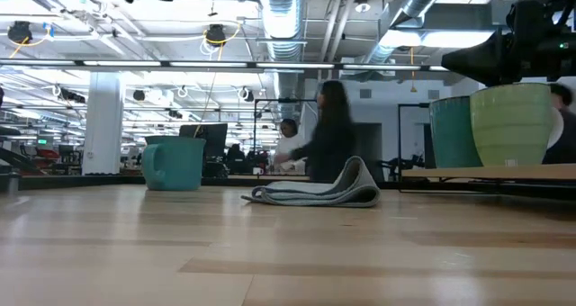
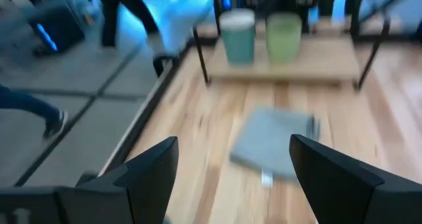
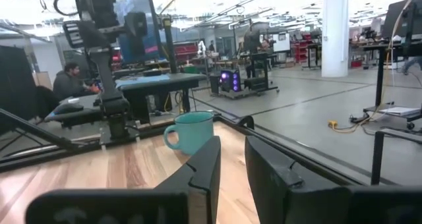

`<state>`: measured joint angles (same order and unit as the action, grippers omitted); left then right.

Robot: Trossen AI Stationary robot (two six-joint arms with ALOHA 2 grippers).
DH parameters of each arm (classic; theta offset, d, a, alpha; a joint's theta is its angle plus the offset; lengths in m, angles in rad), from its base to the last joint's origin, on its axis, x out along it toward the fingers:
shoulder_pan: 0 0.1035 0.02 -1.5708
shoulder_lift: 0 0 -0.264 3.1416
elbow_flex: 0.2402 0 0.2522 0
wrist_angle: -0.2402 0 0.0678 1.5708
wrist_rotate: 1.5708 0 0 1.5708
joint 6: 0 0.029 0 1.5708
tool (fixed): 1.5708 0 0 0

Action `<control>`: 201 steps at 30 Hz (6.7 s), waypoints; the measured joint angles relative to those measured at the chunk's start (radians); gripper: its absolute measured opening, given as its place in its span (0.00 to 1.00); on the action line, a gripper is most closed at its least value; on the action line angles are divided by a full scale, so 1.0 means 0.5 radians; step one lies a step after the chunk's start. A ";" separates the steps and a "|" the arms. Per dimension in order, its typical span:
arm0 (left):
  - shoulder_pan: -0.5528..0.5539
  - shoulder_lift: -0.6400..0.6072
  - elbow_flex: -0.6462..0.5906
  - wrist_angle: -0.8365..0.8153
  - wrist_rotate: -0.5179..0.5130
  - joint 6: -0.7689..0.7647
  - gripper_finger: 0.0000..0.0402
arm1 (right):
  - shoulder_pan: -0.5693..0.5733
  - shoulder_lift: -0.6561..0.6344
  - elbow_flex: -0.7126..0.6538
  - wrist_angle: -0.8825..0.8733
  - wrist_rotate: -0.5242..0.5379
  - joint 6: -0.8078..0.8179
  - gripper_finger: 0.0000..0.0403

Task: Stack small to large cups/mugs on shelf
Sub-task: Put the blue mug on the shelf

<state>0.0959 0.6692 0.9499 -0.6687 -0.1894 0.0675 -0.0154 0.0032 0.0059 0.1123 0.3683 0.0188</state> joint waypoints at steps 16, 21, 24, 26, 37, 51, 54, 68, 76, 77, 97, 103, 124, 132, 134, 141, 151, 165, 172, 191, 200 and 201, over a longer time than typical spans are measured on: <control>0.932 0.770 0.633 -0.880 0.337 0.380 0.70 | 0.001 0.000 -0.001 -0.003 -0.001 -0.001 0.23; 1.342 0.926 0.633 -0.879 0.546 0.531 0.70 | 0.001 0.000 -0.002 -0.006 -0.001 -0.001 0.23; 1.510 1.068 0.633 -0.879 0.721 0.632 0.70 | 0.001 0.000 -0.002 -0.009 -0.001 -0.001 0.23; 1.582 1.187 0.633 -0.879 0.798 0.690 0.70 | 0.001 0.000 -0.002 -0.012 -0.001 0.000 0.23; 1.674 1.878 0.633 -0.828 0.578 0.890 0.70 | 0.001 0.000 -0.002 -0.015 -0.001 0.000 0.23; 1.679 2.014 0.636 -0.598 0.468 0.909 0.70 | 0.001 0.000 -0.002 -0.017 -0.001 0.000 0.23; 1.678 2.014 0.637 -0.605 0.438 0.832 0.70 | 0.000 0.000 -0.002 -0.018 -0.001 0.000 0.23; 1.672 2.014 0.636 -0.655 0.458 0.793 0.70 | 0.001 0.001 -0.002 -0.063 -0.001 0.000 0.23; 1.656 2.014 0.636 -0.652 0.392 0.894 0.70 | 0.001 0.001 -0.002 -0.062 -0.001 0.000 0.23; 1.650 2.014 0.636 -0.647 0.391 0.911 0.70 | 0.001 0.000 -0.002 -0.062 -0.001 0.000 0.23; 1.492 2.233 0.630 -0.598 0.103 1.237 0.32 | 0.000 0.001 -0.002 -0.075 0.017 0.000 0.23; 1.510 2.205 0.642 -0.670 0.169 1.191 0.05 | 0.000 0.001 -0.002 -0.089 0.081 -0.001 0.23; 1.335 2.211 0.630 -0.886 0.475 -0.228 0.03 | 0.000 0.001 -0.002 -0.085 0.106 0.118 0.23; 1.031 1.974 0.624 -0.789 0.527 -0.460 0.03 | 0.000 0.006 -0.002 -0.087 0.105 0.105 0.23; 0.952 1.879 0.624 -0.752 0.514 -0.522 0.03 | 0.000 0.006 -0.002 -0.085 0.104 0.105 0.23; 0.623 1.609 0.628 -0.706 0.511 -0.824 0.03 | 0.000 0.006 -0.003 -0.085 0.097 0.122 0.23; 0.119 1.554 0.628 -0.679 0.346 -1.452 0.03 | 0.000 0.006 -0.003 -0.085 0.096 0.158 0.23; -0.332 1.585 0.629 -0.483 0.092 -2.228 0.03 | 0.005 0.006 -0.002 -0.090 0.019 0.230 0.23; -0.438 1.618 0.631 -0.467 -0.024 -2.519 0.03 | 0.005 0.006 -0.002 -0.103 -0.069 0.241 0.23; -0.625 1.937 0.632 -0.021 -0.040 -2.854 0.03 | 0.005 0.078 -0.003 -0.111 -0.169 0.279 0.23; -0.772 1.940 0.633 -0.222 0.004 -3.072 0.03 | 0.004 0.184 -0.002 -0.087 -0.167 0.276 0.23; -0.783 1.940 0.633 -0.272 0.000 -3.111 0.03 | 0.004 0.190 -0.002 -0.085 -0.166 0.276 0.23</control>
<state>-0.2953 1.6390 1.2663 -0.8047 -0.1894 -1.4881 -0.0135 0.0982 0.0048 0.0696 0.2851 0.1566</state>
